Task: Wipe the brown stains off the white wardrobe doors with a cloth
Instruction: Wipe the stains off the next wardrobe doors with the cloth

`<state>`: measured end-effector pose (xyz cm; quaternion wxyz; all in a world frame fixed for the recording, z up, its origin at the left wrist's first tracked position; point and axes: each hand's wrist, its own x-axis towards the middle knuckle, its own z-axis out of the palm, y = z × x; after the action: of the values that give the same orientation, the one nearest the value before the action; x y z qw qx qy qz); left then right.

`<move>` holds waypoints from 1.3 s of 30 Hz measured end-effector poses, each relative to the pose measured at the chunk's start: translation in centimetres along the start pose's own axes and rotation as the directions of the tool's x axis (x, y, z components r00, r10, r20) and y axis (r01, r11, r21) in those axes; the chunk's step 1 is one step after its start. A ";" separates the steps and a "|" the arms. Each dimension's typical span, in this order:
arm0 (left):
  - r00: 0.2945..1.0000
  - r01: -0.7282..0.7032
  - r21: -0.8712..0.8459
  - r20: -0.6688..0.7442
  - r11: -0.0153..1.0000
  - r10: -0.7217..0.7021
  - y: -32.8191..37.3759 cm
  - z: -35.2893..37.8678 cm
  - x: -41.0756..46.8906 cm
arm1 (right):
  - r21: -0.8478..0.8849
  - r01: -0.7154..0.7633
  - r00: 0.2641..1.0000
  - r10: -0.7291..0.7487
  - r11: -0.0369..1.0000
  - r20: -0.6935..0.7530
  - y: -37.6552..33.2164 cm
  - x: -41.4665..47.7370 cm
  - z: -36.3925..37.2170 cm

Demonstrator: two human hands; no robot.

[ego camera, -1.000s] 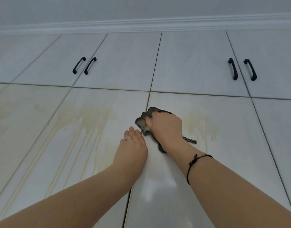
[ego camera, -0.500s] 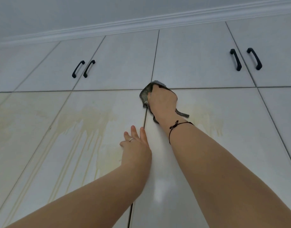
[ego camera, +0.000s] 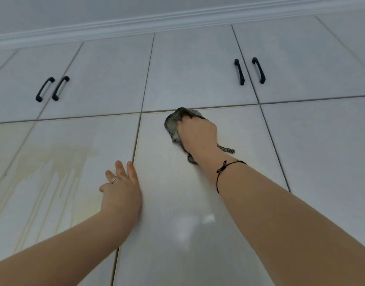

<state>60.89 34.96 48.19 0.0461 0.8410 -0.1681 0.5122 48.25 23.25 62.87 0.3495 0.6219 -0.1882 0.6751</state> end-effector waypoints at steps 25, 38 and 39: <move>1.000 0.004 -0.098 0.027 0.995 -0.001 -0.2 -0.4 -0.4 | 0.179 0.190 0.980 -0.196 0.965 0.015 -2.6 -10.9 -2.2; 0.998 0.003 -0.117 0.058 0.993 0.004 0.1 -0.3 -0.8 | 0.051 -0.385 0.902 0.387 0.922 -0.192 8.5 -7.1 -2.1; 0.999 -0.003 -0.123 0.047 0.992 0.009 0.0 -0.3 -0.8 | 0.033 -0.331 0.929 0.331 0.943 -0.167 6.1 -7.9 -2.0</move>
<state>60.33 35.23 47.64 0.0922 0.8480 -0.2031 0.4808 42.37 18.58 56.03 0.2442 0.5219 -0.2583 0.7754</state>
